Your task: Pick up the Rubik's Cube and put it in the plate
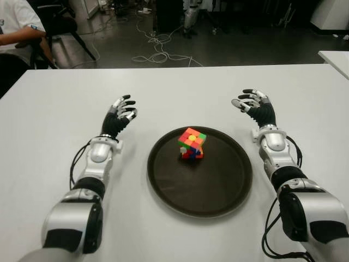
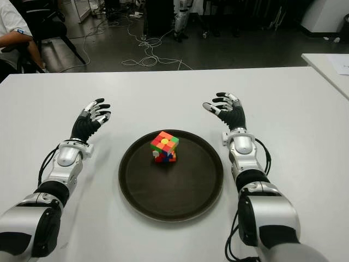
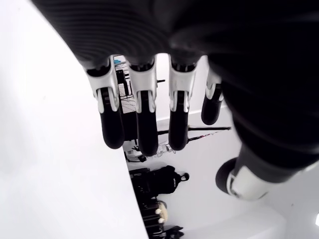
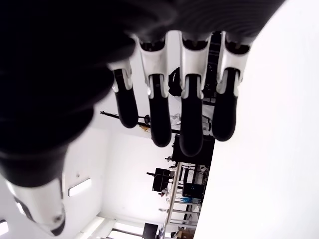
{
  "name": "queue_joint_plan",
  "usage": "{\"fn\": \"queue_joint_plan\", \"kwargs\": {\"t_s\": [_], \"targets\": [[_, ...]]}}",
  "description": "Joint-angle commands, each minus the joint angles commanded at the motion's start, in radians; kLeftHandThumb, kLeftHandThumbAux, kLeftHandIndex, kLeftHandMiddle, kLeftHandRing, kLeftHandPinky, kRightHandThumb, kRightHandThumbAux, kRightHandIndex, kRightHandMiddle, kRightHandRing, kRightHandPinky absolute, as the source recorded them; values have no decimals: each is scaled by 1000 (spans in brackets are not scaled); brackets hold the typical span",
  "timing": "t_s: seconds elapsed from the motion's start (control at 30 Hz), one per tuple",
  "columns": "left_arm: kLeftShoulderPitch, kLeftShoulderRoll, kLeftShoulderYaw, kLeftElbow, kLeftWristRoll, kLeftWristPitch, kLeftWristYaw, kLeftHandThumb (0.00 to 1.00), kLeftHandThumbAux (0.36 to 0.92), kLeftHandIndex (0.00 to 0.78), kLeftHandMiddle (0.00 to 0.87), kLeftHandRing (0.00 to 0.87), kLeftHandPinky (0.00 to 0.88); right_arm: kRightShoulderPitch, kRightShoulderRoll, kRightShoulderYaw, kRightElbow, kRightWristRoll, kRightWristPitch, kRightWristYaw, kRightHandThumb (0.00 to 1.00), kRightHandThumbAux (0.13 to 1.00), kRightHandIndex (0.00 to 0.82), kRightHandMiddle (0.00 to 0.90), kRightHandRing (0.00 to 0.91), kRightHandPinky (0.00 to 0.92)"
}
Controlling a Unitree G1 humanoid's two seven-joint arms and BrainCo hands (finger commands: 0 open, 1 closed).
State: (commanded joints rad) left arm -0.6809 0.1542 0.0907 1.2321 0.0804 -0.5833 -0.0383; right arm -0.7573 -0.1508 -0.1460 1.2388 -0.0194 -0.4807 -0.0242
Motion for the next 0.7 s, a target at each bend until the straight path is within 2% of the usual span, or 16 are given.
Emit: {"fn": "queue_joint_plan", "kwargs": {"t_s": [0.23,0.43,0.5,0.6,0.7], "targets": [[1,-2,-6,2,3,0,15,116,723,147,212,207,226,3,-9,22,-2,-24,-3,12,0,663,268,340,384,416],[-2,-2,-13,5,9,3,19,99,718,132,190,187,199,5,-20,57,19,-64,24,20,20,650,156,213,243,262],[-2,-3,-15,1,10,3,15,75,706,104,165,156,147,2,-25,66,30,-77,43,23,21,622,98,151,176,182],[-1,-1,-17,4,13,6,13,55,701,80,140,128,109,-2,-29,77,31,-88,53,22,19,598,57,108,125,119],[0,0,-21,7,17,12,12,33,677,35,77,64,53,-2,-32,90,32,-106,66,14,12,547,19,45,52,53]]}}
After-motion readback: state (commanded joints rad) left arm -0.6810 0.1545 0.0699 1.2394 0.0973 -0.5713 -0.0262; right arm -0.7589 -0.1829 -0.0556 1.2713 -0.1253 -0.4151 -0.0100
